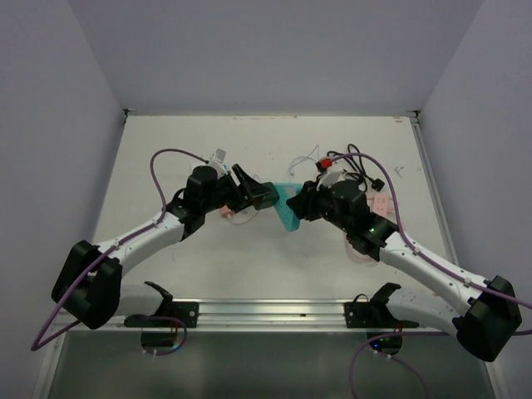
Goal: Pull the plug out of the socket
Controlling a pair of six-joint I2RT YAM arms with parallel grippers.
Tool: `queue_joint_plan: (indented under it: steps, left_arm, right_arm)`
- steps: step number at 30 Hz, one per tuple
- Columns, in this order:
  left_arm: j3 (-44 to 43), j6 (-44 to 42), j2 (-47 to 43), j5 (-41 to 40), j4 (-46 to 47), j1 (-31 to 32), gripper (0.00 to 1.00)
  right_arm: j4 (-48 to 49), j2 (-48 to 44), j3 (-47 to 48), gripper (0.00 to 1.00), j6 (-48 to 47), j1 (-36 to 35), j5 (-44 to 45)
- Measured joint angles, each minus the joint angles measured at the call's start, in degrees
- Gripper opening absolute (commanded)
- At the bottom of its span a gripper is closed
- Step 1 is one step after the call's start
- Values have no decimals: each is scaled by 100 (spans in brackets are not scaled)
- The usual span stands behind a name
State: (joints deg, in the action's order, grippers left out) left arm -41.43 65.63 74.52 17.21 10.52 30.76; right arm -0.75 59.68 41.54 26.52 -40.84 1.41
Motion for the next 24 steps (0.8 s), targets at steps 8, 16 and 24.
queue_joint_plan:
  steps: [8,16,24]
  left_arm:
    - [7,-26,42,-4,20,7,0]
    - [118,-68,37,398,122,-186,0]
    - [179,-146,-372,1165,-107,-667,0]
  right_arm:
    - [188,-42,-195,0,-42,-55,247]
    - [483,-212,-529,0,9,48,319]
    - [824,-210,-632,0,55,267,-179]
